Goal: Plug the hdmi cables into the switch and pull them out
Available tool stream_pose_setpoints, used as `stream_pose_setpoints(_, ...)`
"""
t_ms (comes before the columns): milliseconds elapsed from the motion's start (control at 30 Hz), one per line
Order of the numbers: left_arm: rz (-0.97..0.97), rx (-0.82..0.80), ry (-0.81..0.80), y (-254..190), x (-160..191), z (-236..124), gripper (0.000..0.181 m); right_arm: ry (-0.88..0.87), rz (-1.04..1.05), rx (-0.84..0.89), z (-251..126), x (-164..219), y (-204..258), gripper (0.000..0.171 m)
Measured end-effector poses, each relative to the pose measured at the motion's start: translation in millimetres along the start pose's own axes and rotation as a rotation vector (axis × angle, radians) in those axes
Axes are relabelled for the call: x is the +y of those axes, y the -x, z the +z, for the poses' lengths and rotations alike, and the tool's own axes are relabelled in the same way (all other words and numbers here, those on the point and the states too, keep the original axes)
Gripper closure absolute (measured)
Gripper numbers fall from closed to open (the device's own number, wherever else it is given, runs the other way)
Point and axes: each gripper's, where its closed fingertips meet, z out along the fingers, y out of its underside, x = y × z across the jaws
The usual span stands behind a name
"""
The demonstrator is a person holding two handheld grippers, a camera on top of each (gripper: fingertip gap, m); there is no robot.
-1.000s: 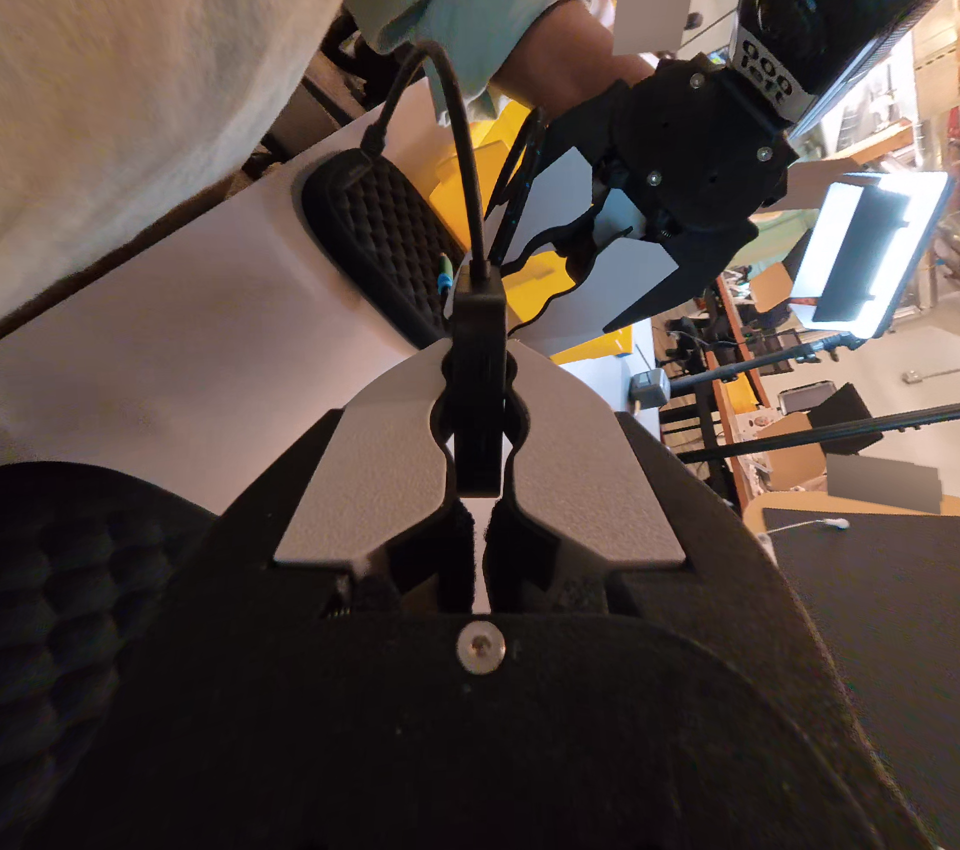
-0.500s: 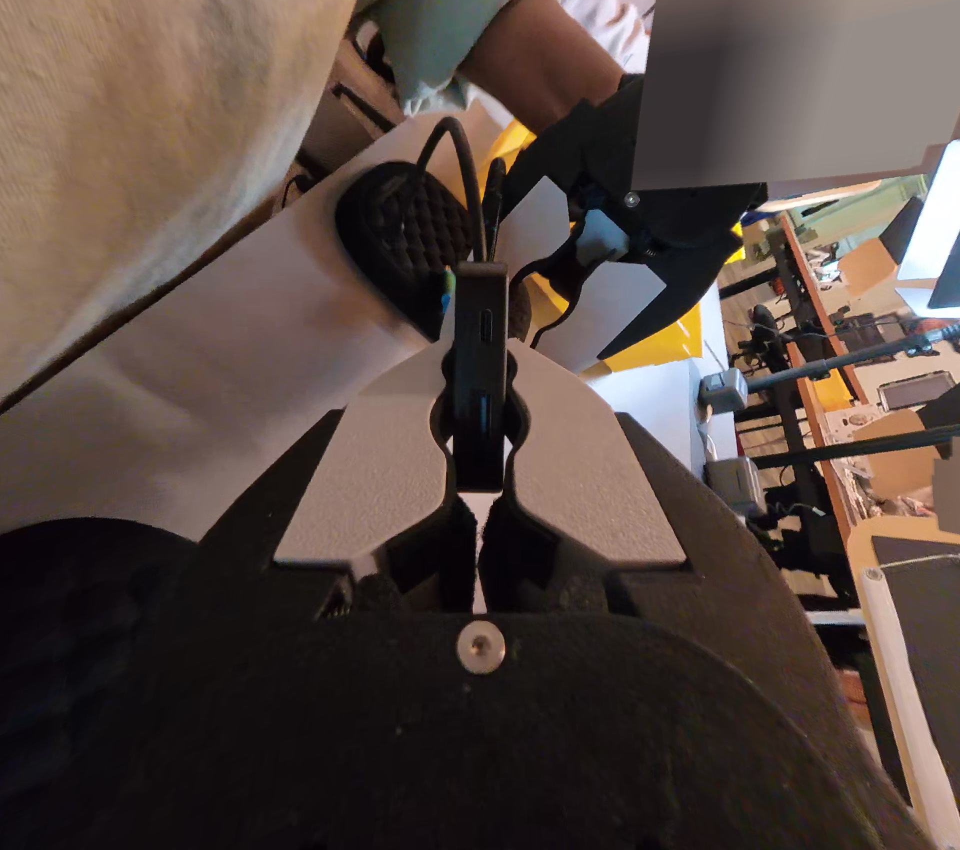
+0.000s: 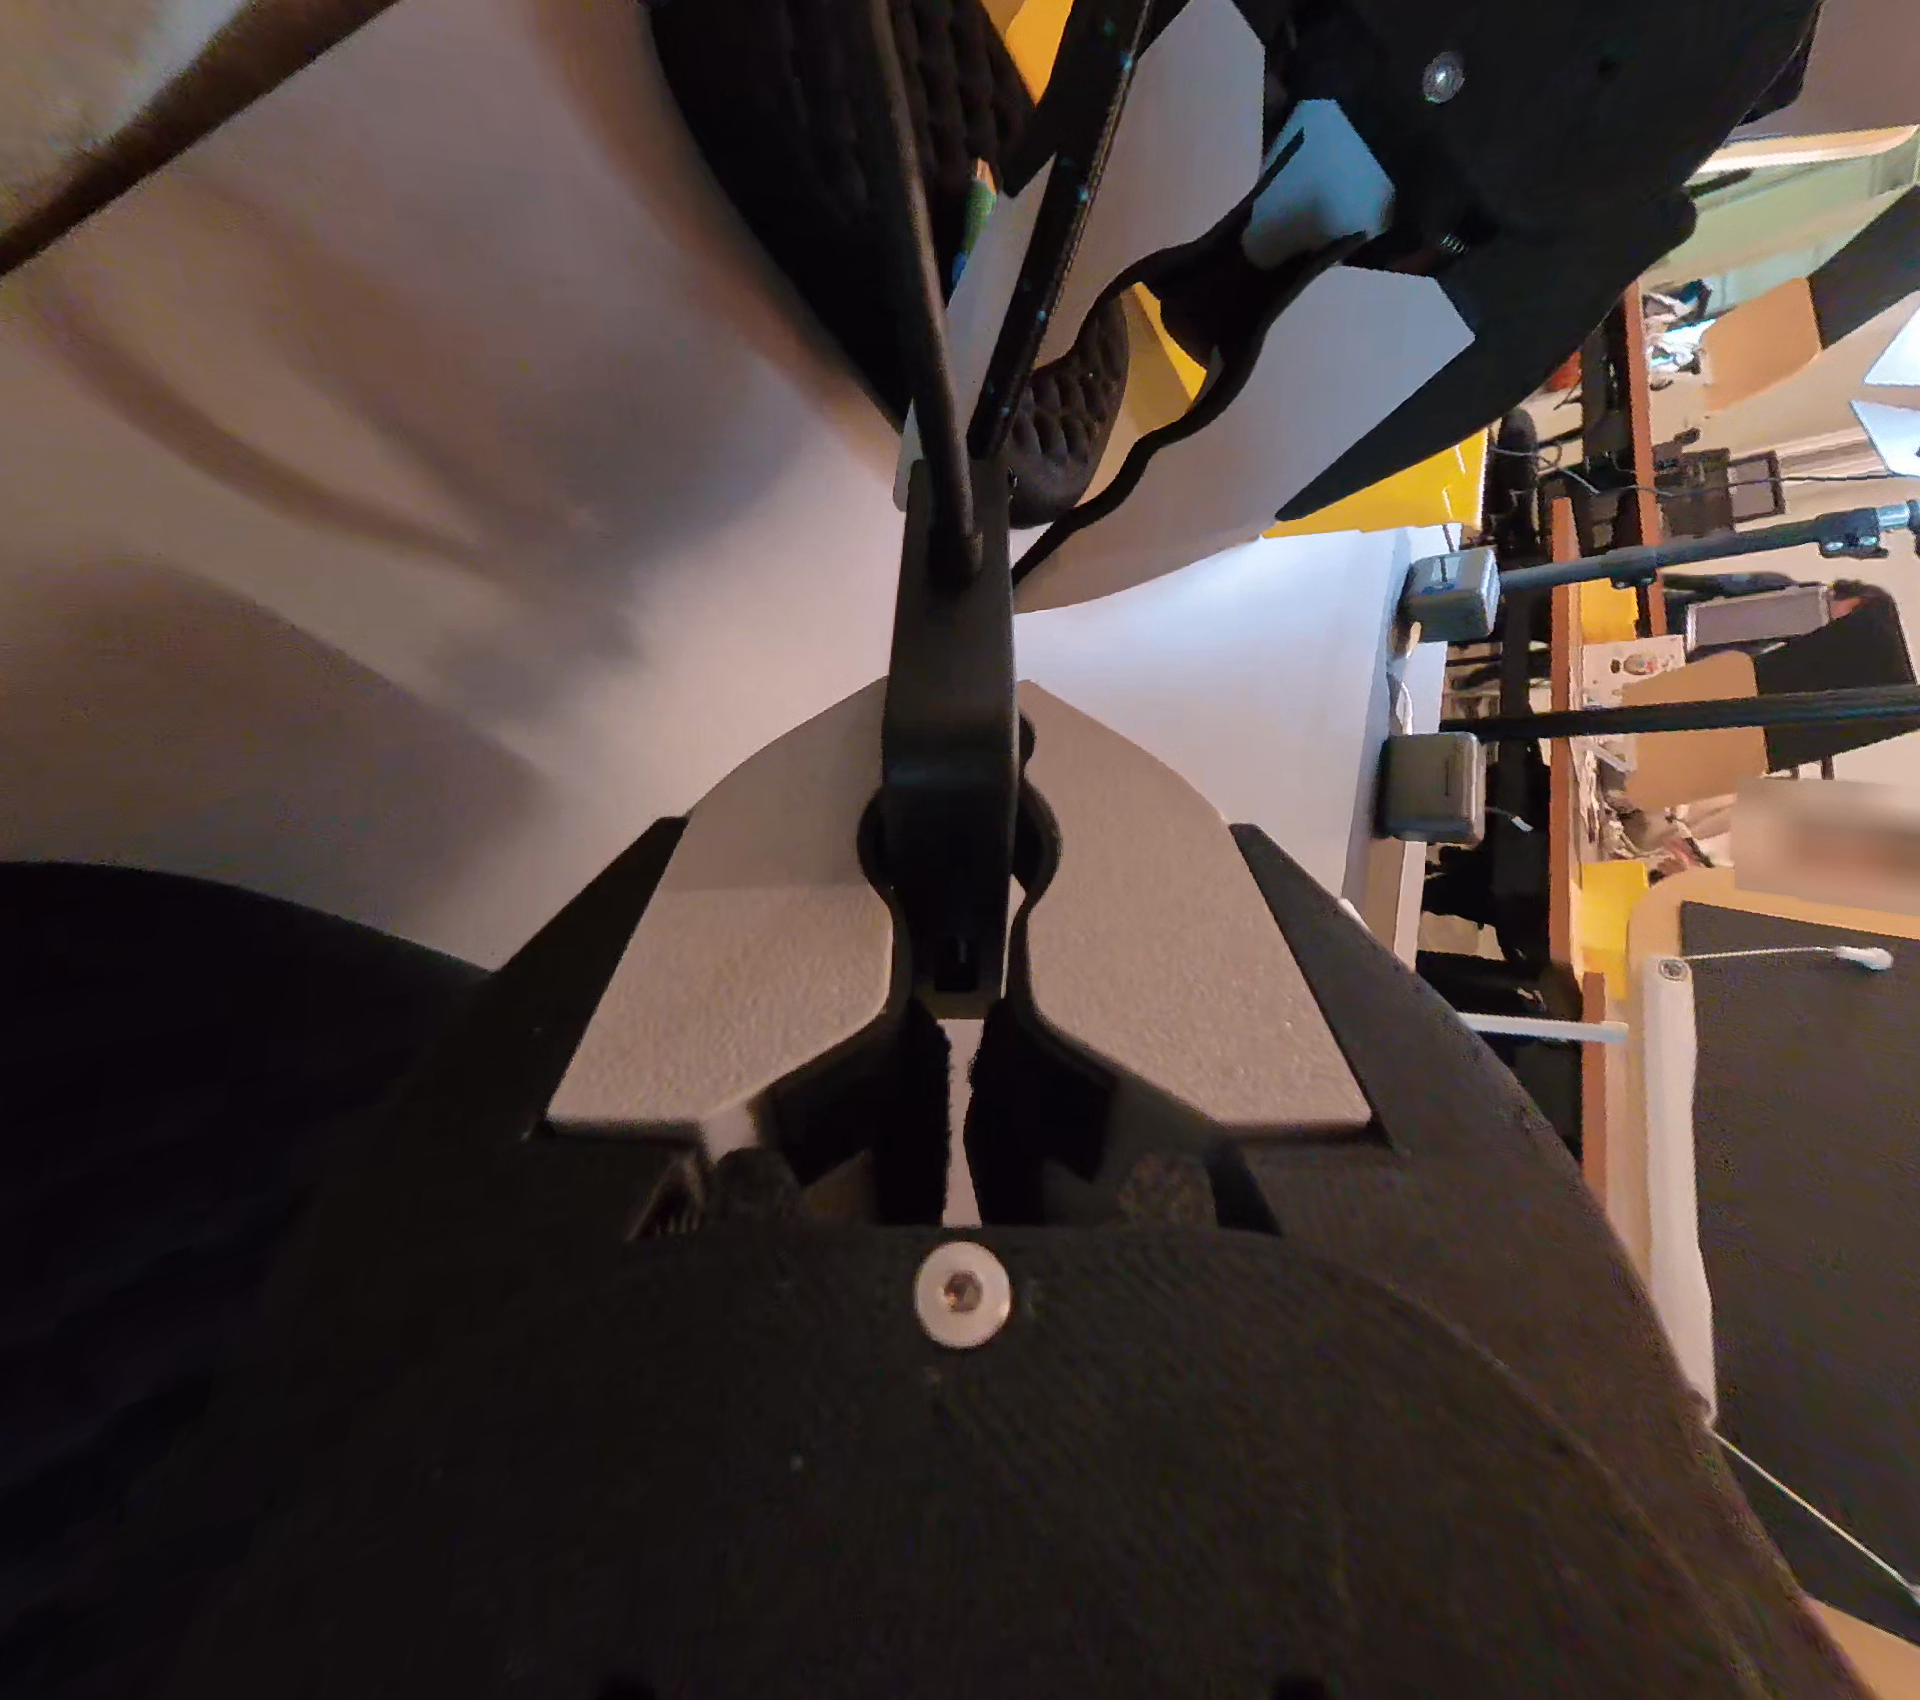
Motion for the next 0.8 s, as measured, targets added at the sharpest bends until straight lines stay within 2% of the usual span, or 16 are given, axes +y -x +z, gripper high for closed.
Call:
stream_pose_setpoints(133,-0.036,-0.003,-0.053,1.6,-2.2,2.1,0.160,0.004,0.021,0.006,-1.0,3.3,0.5,0.157)
stream_pose_setpoints(300,-0.067,-0.013,-0.042,3.0,0.8,8.4,0.160,0.057,0.010,0.000,2.2,12.0,3.8,0.157)
stream_pose_setpoints(433,-0.033,-0.036,-0.077,-0.1,-0.9,8.7,0.160,0.032,-0.018,0.012,2.4,8.8,6.5,0.157)
stream_pose_setpoints(667,-0.054,-0.069,-0.071,-3.2,-5.1,13.4,0.161,0.028,0.020,-0.016,6.6,6.3,9.2,0.158)
stream_pose_setpoints(800,-0.004,-0.075,0.004,-7.8,-1.8,16.2,0.160,0.030,-0.003,-0.077,8.9,6.8,14.9,0.157)
